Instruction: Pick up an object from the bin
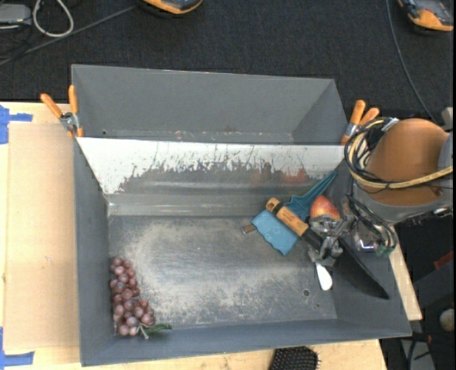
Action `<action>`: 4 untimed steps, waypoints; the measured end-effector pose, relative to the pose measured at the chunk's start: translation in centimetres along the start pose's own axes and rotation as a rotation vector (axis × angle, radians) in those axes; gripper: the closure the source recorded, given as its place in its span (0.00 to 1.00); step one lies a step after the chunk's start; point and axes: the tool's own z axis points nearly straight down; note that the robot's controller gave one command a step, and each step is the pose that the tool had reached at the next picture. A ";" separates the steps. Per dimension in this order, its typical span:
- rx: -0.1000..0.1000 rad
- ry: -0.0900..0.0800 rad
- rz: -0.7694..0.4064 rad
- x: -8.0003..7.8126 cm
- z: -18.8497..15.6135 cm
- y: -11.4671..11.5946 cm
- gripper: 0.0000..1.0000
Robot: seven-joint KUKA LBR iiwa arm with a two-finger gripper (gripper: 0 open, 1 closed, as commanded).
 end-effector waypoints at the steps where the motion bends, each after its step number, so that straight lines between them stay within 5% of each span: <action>1: -0.011 0.004 -0.287 -0.7 1.1 0.1 1.00; 3: -0.033 0.008 -0.514 -2.4 2.0 1.0 1.00; 4: -0.055 -0.005 -0.742 -1.7 2.0 2.6 1.00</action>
Offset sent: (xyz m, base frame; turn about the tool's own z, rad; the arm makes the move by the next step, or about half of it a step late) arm 0.0253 -0.0009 -0.0099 -0.3979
